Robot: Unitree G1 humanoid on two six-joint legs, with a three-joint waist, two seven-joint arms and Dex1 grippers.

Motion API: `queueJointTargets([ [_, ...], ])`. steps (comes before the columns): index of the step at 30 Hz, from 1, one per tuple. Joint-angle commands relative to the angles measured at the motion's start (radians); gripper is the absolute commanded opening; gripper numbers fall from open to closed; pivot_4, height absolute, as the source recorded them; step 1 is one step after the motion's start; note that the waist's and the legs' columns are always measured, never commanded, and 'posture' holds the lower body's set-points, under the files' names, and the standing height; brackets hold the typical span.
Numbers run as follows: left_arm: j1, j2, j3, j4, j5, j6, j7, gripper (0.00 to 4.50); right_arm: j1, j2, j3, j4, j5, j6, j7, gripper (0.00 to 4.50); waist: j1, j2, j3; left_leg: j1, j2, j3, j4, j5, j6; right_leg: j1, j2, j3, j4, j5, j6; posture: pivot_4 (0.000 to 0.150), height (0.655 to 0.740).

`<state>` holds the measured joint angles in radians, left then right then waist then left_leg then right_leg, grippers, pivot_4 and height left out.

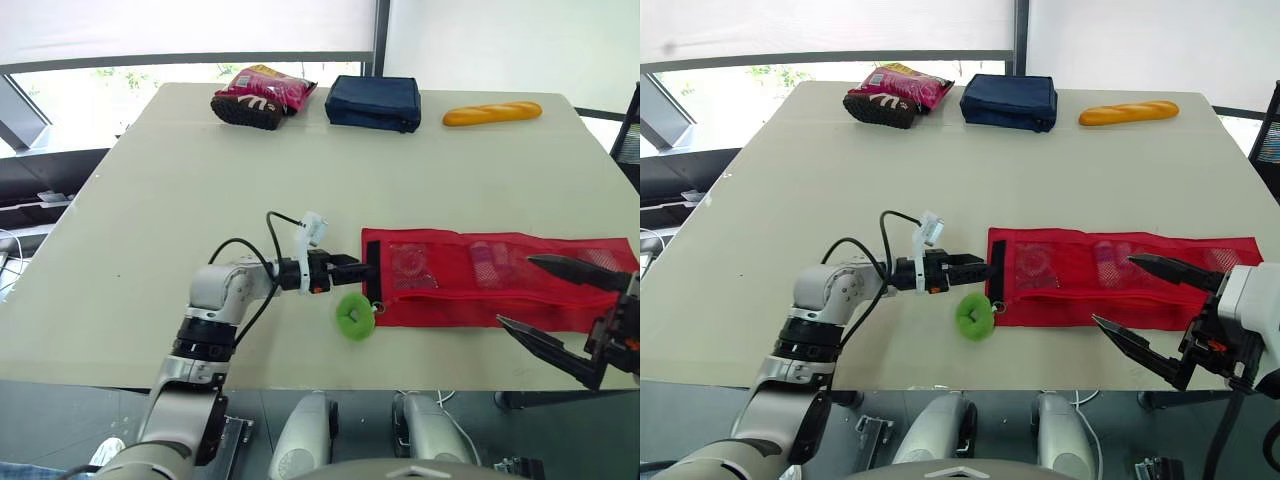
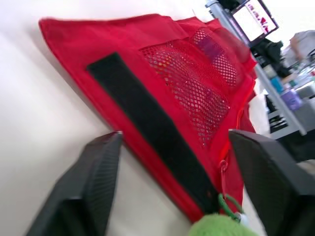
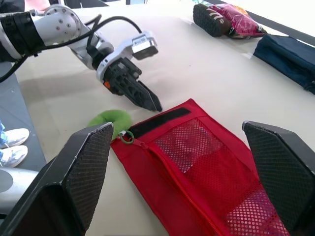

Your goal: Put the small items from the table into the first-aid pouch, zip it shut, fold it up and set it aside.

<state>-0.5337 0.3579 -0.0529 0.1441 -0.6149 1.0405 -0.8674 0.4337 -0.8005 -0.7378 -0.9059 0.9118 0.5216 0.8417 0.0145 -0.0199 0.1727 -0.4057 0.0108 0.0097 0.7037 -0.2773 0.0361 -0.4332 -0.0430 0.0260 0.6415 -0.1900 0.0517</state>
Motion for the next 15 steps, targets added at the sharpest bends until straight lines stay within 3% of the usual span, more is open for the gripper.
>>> queueJointTargets([
  [1, 0.006, -0.023, 0.018, 0.002, -0.061, 0.058, -0.024, 1.93, -0.001, -0.011, 0.004, -0.023, 0.002, -0.019, -0.004, 4.5, 0.0, 0.0, 0.0, 0.0, 0.0, 0.0, 0.0, 0.0, 0.0, 0.0, 0.0, 0.0, 0.0, 0.0, 0.0, 0.15, 0.7134],
  [3, 0.001, -0.034, 0.037, 0.001, -0.078, 0.073, -0.021, 1.03, -0.006, -0.015, 0.009, -0.021, 0.0, -0.019, -0.008, 4.5, 0.0, 0.0, 0.0, 0.0, 0.0, 0.0, 0.0, 0.0, 0.0, 0.0, 0.0, 0.0, 0.0, 0.0, 0.0, 0.15, 0.7134],
  [4, -0.003, -0.04, 0.049, 0.005, -0.086, 0.079, -0.014, 0.27, -0.009, -0.016, 0.011, -0.021, 0.0, -0.018, -0.009, 4.5, 0.0, 0.0, 0.0, 0.0, 0.0, 0.0, 0.0, 0.0, 0.0, 0.0, 0.0, 0.0, 0.0, 0.0, 0.0, 0.15, 0.7134],
  [10, -0.012, -0.05, 0.101, 0.02, -0.107, 0.077, 0.002, 0.27, -0.041, -0.021, 0.072, -0.032, -0.018, -0.013, -0.046, 4.5, -0.001, 0.0, 0.0, 0.001, 0.0, 0.0, 0.0, 0.0, 0.0, 0.0, 0.0, 0.0, 0.0, 0.0, 0.0, 0.15, 0.7134],
  [15, -0.029, -0.046, 0.153, 0.037, -0.129, 0.069, 0.003, 0.27, -0.122, -0.025, 0.254, -0.055, -0.042, 0.021, -0.129, 4.5, -0.001, -0.001, 0.0, 0.001, 0.0, -0.001, 0.0, 0.0, 0.0, 0.0, 0.0, 0.0, 0.0, 0.0, 0.0, 0.15, 0.7134],
])
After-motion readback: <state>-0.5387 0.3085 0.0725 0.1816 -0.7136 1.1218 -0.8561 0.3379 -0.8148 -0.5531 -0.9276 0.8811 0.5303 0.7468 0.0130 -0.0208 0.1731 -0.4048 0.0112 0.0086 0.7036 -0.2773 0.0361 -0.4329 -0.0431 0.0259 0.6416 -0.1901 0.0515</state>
